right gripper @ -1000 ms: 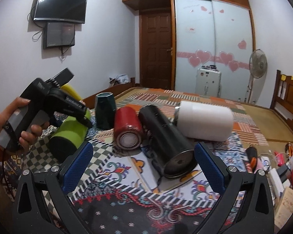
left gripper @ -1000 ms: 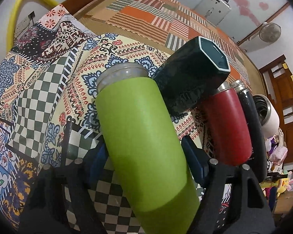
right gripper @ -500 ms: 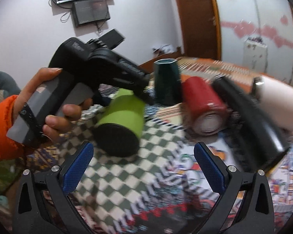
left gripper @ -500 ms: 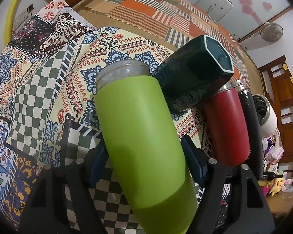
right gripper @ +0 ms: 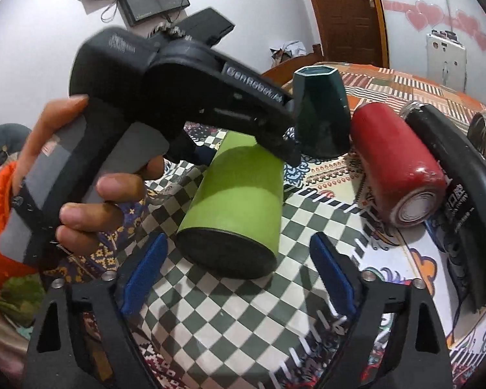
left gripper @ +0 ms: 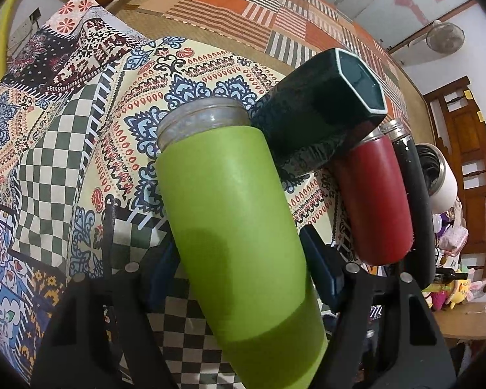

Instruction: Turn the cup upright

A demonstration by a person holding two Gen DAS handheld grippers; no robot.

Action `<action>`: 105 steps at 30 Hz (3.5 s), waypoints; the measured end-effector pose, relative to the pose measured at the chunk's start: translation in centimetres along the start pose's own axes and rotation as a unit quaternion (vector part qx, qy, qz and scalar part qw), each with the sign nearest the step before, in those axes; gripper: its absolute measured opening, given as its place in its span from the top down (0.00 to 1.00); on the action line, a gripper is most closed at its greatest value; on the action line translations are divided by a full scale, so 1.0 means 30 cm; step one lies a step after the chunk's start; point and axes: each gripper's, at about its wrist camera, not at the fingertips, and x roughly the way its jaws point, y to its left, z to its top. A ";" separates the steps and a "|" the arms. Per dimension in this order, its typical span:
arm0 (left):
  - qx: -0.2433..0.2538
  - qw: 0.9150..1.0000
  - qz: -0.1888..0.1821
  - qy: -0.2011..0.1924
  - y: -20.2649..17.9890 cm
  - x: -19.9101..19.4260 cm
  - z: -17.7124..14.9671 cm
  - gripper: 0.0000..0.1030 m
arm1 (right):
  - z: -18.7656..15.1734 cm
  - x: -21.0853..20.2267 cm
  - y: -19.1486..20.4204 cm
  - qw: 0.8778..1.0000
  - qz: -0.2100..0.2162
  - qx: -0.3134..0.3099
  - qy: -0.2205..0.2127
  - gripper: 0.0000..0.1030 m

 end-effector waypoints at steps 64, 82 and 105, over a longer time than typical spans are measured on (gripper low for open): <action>0.079 0.995 -0.013 -0.053 -0.355 -0.050 -0.292 0.30 | -0.274 -0.463 -0.089 0.984 -0.138 -0.013 -0.113 0.19; 0.206 0.929 0.049 -0.303 -0.255 -0.353 -0.523 0.29 | -0.210 -0.558 -0.180 0.965 -0.203 0.009 -0.165 0.19; 0.194 0.896 0.107 -0.385 0.009 -0.298 -0.656 0.16 | 0.030 -0.116 -0.064 0.986 -0.137 -0.077 0.053 0.19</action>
